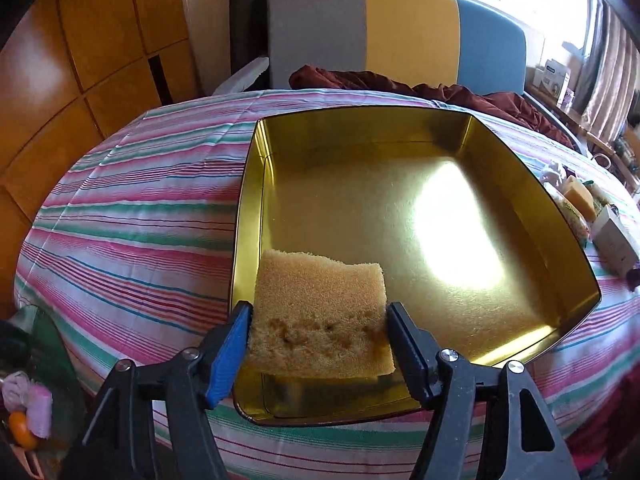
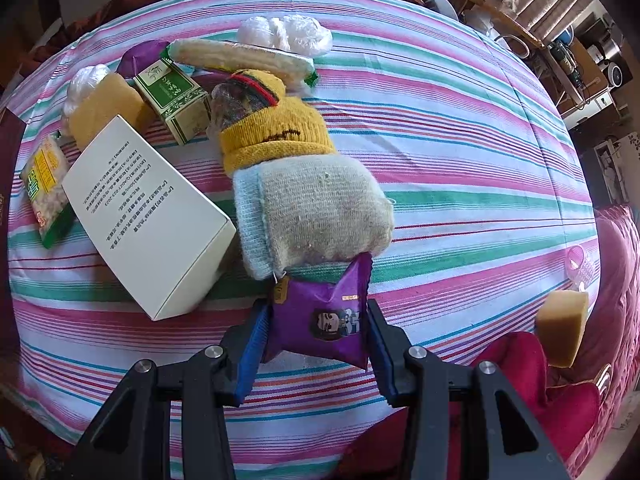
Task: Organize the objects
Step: 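Carry the yellow sponge into the gold tray and open the left tool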
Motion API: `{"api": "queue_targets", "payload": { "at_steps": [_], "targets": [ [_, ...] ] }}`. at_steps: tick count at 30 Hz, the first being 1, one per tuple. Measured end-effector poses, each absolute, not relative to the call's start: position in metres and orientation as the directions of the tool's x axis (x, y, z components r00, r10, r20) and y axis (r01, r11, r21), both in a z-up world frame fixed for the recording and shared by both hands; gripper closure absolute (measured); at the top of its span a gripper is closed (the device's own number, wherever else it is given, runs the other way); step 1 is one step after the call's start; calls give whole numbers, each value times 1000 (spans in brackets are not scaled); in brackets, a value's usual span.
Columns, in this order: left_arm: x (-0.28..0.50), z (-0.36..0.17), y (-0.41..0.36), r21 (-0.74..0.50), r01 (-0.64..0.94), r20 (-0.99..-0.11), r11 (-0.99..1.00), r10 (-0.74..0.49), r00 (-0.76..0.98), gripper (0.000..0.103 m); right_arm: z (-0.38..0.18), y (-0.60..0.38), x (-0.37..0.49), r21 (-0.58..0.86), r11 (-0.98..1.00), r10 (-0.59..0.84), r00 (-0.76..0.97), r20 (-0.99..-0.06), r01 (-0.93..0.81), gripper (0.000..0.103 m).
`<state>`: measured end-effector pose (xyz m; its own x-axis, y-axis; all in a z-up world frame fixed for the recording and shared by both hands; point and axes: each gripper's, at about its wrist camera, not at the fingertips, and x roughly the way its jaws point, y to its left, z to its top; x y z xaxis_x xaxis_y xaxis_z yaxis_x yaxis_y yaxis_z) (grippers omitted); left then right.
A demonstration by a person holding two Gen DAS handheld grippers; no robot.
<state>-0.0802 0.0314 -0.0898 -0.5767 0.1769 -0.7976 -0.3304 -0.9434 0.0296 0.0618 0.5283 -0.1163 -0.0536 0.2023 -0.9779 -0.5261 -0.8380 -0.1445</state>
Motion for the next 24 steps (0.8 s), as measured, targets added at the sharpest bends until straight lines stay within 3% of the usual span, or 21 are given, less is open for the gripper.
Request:
{"api": "queue_targets", "payload": {
  "at_steps": [6,10,13,24],
  "targets": [
    [-68,-83,30,15,-319,-777,-948,190,-600,24,-116,527,62,-147,-839,203,-50,-978,-524,56],
    [-66,-79,29,9,-305,-773,-952,187,-606,22,-112,516,65,-149,-845,199,-43,-979,-513,56],
    [-66,-75,27,10,-296,-764,-955,184,-619,13,-107,511,70,-125,-850,177,-54,-983,-512,57],
    [-68,-71,6,-32,-239,-756,-971,179,-629,12,-92,469,92,-66,-890,128,-108,-986,-451,57]
  ]
}}
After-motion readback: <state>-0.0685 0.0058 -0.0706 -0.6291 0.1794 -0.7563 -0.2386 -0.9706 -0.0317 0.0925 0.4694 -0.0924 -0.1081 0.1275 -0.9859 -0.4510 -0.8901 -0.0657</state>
